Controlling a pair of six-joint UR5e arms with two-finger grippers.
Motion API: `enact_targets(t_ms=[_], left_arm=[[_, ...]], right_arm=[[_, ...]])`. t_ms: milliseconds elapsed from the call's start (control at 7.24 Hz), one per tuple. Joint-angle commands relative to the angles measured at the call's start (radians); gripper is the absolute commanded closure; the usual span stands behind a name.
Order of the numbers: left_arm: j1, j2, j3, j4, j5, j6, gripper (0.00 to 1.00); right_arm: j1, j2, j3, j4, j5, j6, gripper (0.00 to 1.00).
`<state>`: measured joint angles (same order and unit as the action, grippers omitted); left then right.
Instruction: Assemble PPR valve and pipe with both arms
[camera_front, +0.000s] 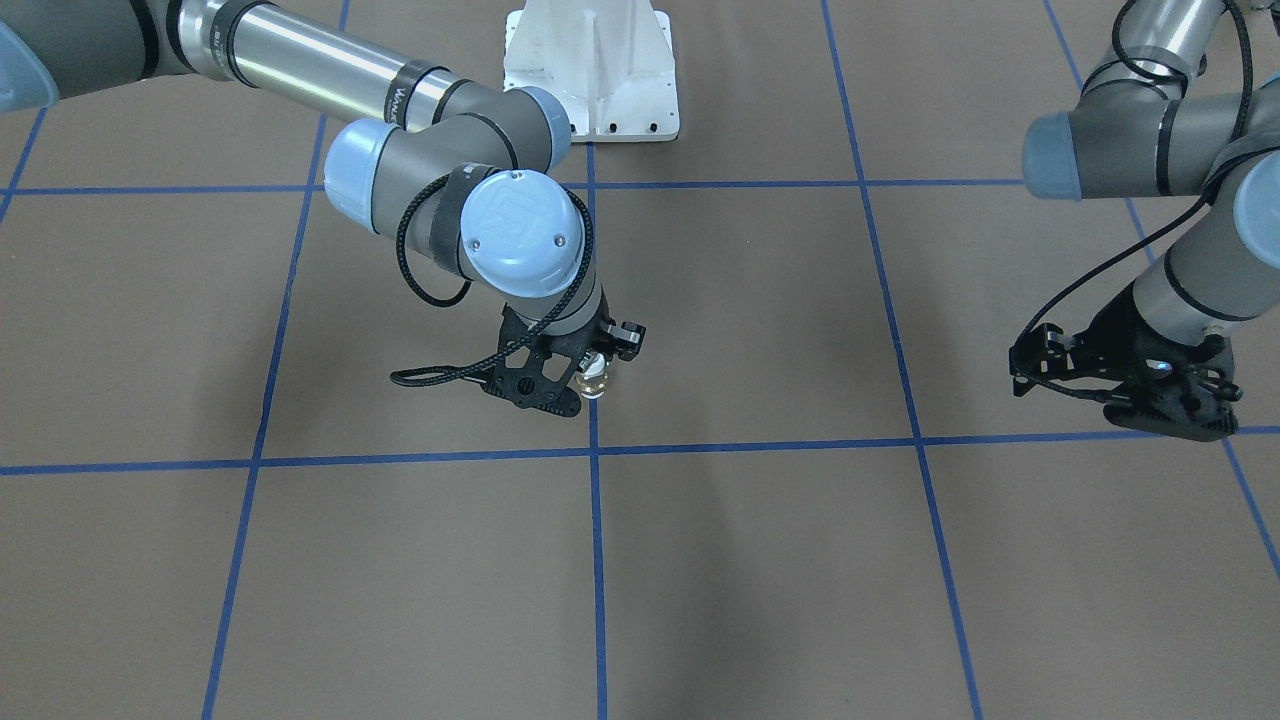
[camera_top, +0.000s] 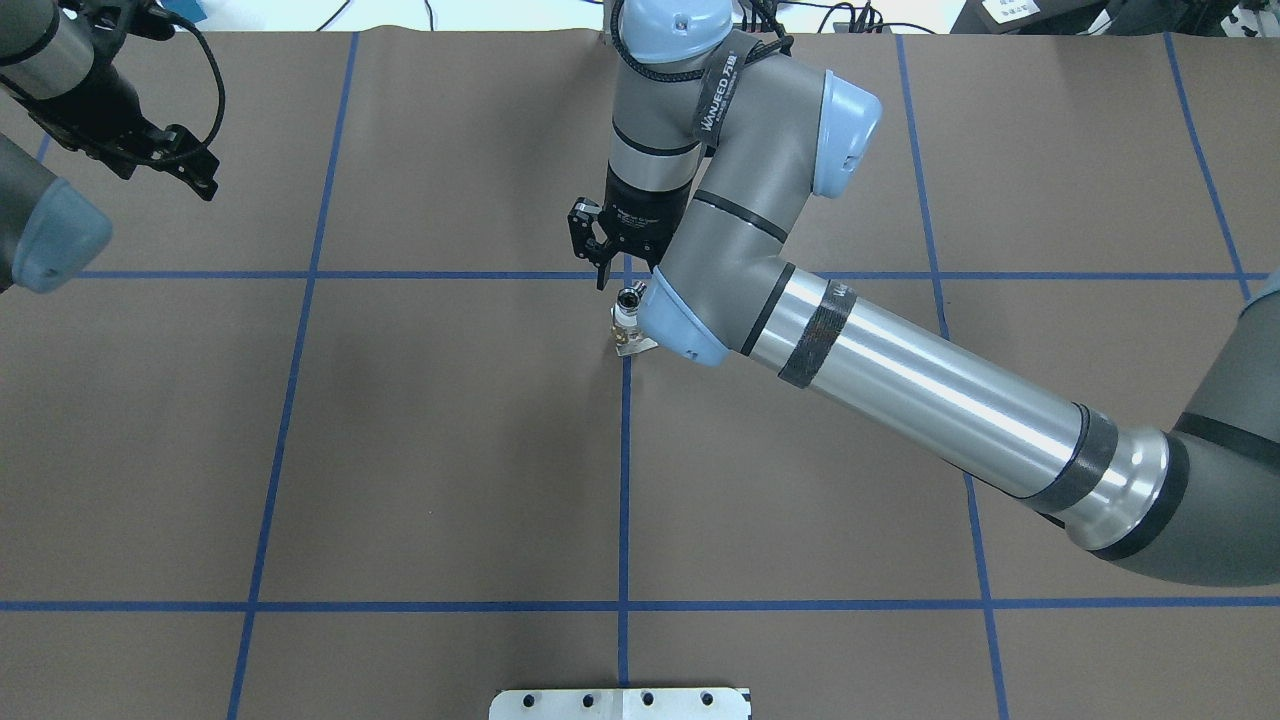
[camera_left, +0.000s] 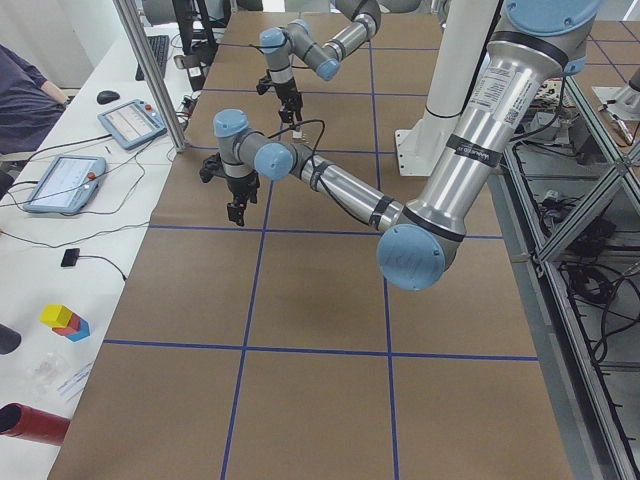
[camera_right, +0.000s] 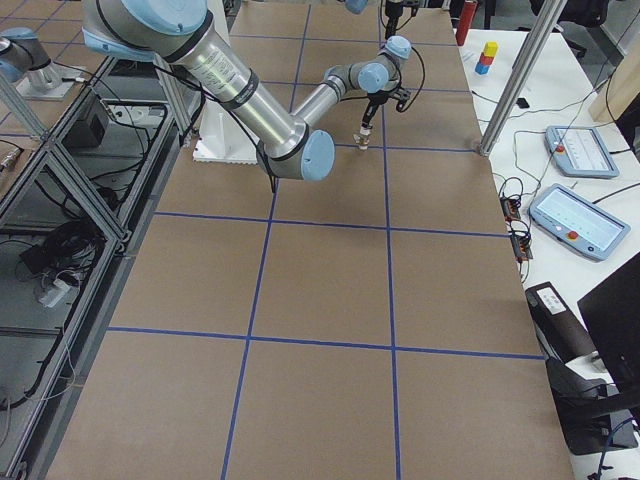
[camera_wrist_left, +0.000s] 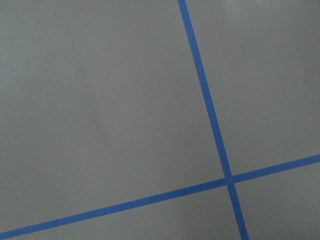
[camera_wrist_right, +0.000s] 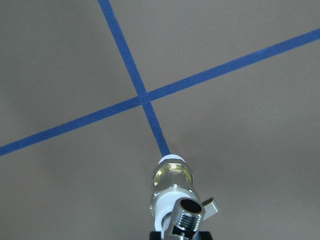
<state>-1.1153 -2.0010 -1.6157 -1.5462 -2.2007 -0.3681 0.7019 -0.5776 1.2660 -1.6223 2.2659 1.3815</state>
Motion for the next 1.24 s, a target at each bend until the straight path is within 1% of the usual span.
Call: enact_targets(t_ms=[0,276,414,552,691,829,967,1105], left_arm=[[0.0,-0.001,0.0,0.0,0.001,0.0,0.0],[0.0,-0.001,0.002,0.0,-0.001,0.005,0.0],[-0.009,-0.001,-0.003,0.0,-0.001,0.008,0.0],[-0.046,0.01,0.0,0.0,-0.001,0.081,0.0],[-0.101,0.074,-0.001,0.0,-0.001,0.215,0.0],[-0.172,0.112,0.002,0.0,-0.001,0.254,0.0],[-0.216,0.142,0.002,-0.002,-0.002,0.28,0.0],[-0.256,0.19,0.002,-0.005,-0.008,0.385,0.0]], right_arm=[[0.001,-0.001,0.001,0.001,0.0,0.001,0.01],[0.016,0.002,0.016,0.001,-0.002,0.001,0.01],[0.063,-0.005,0.073,-0.023,-0.008,-0.008,0.01],[0.121,-0.075,0.187,-0.06,0.004,-0.072,0.01],[0.184,-0.207,0.325,-0.106,0.009,-0.228,0.01],[0.268,-0.314,0.404,-0.176,0.012,-0.444,0.01],[0.36,-0.428,0.441,-0.238,0.011,-0.716,0.01],[0.469,-0.543,0.435,-0.237,0.011,-0.982,0.01]])
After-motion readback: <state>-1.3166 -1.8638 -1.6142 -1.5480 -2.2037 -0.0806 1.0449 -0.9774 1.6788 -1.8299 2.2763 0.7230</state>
